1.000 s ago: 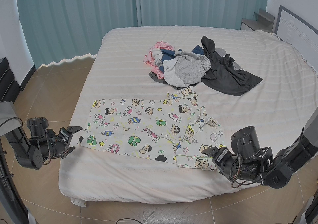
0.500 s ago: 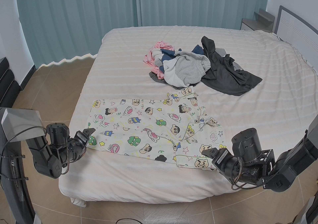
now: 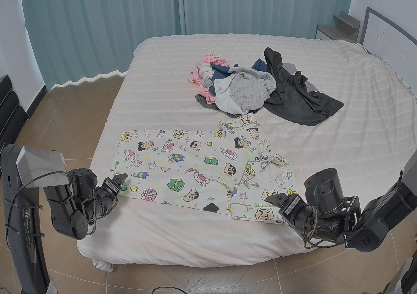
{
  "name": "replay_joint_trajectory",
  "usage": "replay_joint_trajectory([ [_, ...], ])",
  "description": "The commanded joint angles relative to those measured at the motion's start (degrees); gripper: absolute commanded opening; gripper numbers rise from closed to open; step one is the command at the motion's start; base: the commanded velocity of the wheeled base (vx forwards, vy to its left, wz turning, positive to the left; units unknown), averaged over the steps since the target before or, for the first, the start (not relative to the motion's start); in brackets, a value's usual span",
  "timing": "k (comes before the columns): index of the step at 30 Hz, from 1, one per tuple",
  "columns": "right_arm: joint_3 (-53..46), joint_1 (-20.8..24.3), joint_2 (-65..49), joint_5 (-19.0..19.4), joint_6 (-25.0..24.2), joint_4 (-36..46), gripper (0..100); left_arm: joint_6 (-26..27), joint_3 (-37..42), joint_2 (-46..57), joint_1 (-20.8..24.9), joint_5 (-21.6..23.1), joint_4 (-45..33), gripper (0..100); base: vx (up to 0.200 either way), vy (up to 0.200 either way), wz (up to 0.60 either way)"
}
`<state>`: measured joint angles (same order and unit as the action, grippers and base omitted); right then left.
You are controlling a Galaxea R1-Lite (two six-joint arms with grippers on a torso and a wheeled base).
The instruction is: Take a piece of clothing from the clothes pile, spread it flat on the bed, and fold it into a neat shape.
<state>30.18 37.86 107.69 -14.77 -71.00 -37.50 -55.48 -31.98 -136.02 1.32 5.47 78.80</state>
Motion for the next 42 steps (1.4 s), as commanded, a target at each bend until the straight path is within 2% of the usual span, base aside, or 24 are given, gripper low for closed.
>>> replay_joint_trajectory([
  [1,-0.48,0.02,0.15,0.01,-0.02,-0.21,100,-0.07,-0.28,-0.82,0.0,-0.11,0.04,100,0.0,0.0,0.0],
  [6,-1.8,-0.07,0.33,-0.08,-0.02,-2.05,100,0.02,-4.06,-3.11,-0.17,-4.51,0.04,100,0.0,0.0,0.0],
  [12,-2.76,-0.07,1.38,-0.34,-0.11,-2.58,100,-0.07,-4.5,-3.28,-0.17,-4.68,0.04,100,0.0,0.0,0.0],
  [13,-3.03,0.02,1.82,-0.61,-0.19,-2.49,100,-0.07,-4.5,-3.28,-0.17,-4.68,0.04,0,0.0,0.0,0.0],
  [21,-3.2,-0.86,2.7,-0.25,-1.07,-2.49,100,-0.16,-4.41,-3.28,-0.17,-5.56,0.3,0,0.0,0.0,0.0],
  [25,-3.38,-0.77,6.65,-0.17,-4.32,-2.49,100,-0.33,-4.06,-3.72,-0.44,-9.25,1.8,0,0.0,0.0,0.0],
  [31,-2.94,-2.44,12.02,-1.05,-4.41,-2.84,100,-0.51,-2.39,-3.64,-0.44,-9.43,3.82,0,0.0,0.0,0.0],
  [37,-3.47,-4.29,14.92,-2.1,-4.24,-7.94,100,-0.51,-1.07,-3.55,-0.53,-9.43,5.66,0,0.0,0.0,0.0],
  [42,-2.94,-5.61,17.9,-4.56,-3.45,-10.23,100,-0.59,0.34,-3.28,-0.7,-9.34,5.66,0,0.0,0.0,0.0],
])
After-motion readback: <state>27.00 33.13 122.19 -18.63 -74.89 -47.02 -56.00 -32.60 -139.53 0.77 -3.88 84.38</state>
